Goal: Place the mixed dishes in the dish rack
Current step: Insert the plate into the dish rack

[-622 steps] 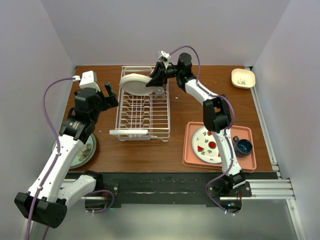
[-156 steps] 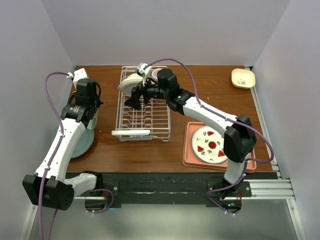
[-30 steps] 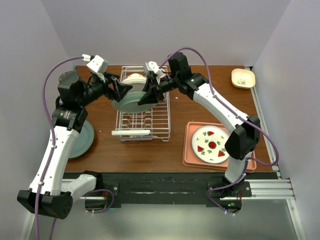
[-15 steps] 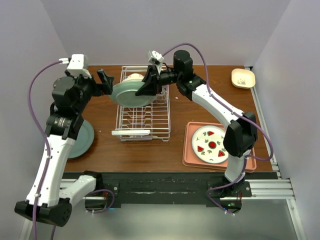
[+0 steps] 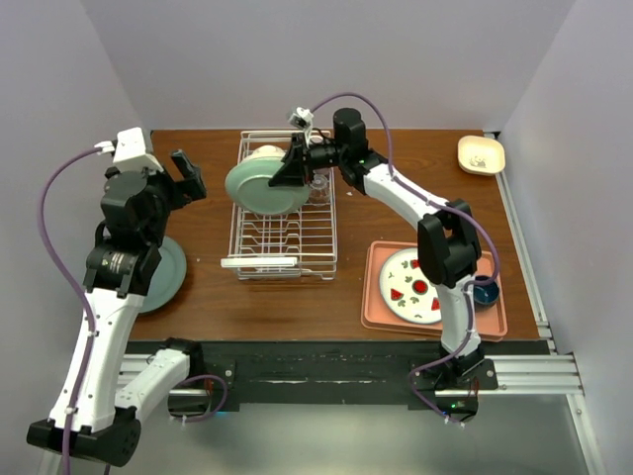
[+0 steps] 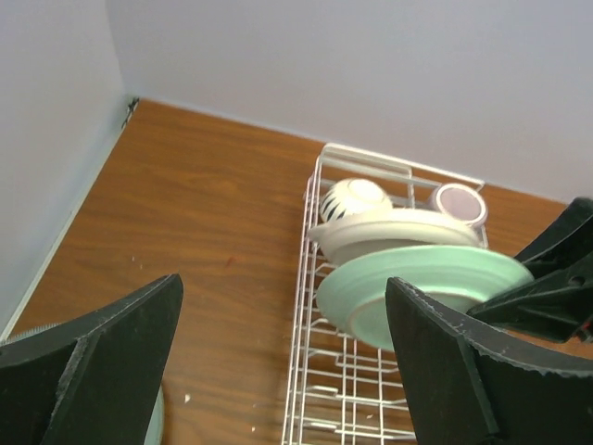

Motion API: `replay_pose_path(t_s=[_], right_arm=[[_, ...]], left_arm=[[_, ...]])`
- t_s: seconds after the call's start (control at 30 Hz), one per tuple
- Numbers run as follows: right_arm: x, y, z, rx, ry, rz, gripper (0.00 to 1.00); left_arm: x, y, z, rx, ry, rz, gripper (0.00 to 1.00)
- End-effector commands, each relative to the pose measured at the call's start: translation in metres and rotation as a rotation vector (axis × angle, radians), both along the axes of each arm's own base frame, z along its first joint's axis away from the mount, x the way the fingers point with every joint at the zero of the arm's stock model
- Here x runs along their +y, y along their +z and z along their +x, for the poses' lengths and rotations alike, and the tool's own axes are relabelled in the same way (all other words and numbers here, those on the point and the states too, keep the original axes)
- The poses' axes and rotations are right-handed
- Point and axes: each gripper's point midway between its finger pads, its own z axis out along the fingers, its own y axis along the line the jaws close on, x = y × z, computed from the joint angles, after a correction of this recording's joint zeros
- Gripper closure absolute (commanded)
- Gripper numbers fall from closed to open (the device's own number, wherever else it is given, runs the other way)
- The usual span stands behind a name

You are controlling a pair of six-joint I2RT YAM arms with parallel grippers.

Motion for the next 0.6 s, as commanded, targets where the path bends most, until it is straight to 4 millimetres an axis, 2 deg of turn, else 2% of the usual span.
replay_pose_path(t_s=[0.0,0.27,0.57], right_arm=[[-0.001,0.082,0.005,-0.233,-0.024,0.142,1.0],[0.001,0.092,0.019,-0.281,-0.052,0.168,1.0],[0.007,0.074,0.034,-0.297,-0.043,0.169,1.0]], left_arm=[[0.004,-0.015,0.002,0.034,0.028,-0.024,0.04],[-0.012,-0.026,0.009,0.048,-0.049,-0.06,0.03],[-0.023,-0.039,0.012,0.069,-0.107,-0.086,0.03]])
